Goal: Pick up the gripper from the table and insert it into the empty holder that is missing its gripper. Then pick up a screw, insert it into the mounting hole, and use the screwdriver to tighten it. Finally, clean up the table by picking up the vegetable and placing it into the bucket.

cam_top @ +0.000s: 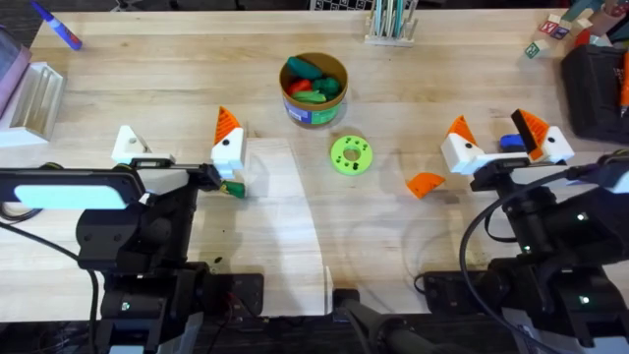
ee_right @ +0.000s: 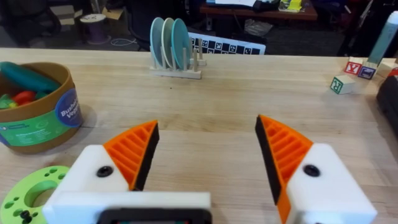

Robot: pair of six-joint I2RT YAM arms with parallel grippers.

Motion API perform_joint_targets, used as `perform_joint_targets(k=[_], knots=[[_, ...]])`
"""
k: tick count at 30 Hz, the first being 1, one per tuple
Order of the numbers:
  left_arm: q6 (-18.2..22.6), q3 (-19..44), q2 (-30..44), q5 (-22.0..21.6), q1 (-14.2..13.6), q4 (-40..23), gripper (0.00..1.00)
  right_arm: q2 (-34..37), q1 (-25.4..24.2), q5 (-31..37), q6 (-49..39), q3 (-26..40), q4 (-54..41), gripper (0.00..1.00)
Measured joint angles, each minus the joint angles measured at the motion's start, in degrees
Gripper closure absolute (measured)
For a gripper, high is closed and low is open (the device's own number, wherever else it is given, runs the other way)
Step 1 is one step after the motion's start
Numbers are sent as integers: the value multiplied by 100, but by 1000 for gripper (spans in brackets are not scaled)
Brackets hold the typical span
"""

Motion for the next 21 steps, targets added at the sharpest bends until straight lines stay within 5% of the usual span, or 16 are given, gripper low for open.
perform_joint_targets(k=[16, 21], knots=[[4, 6, 0, 0, 0, -241, 15, 2, 0, 47, 46, 32, -125, 59], [-3, 418, 56, 40, 0, -1139, 15, 317, 0, 104, 159, 719, -1425, 59]])
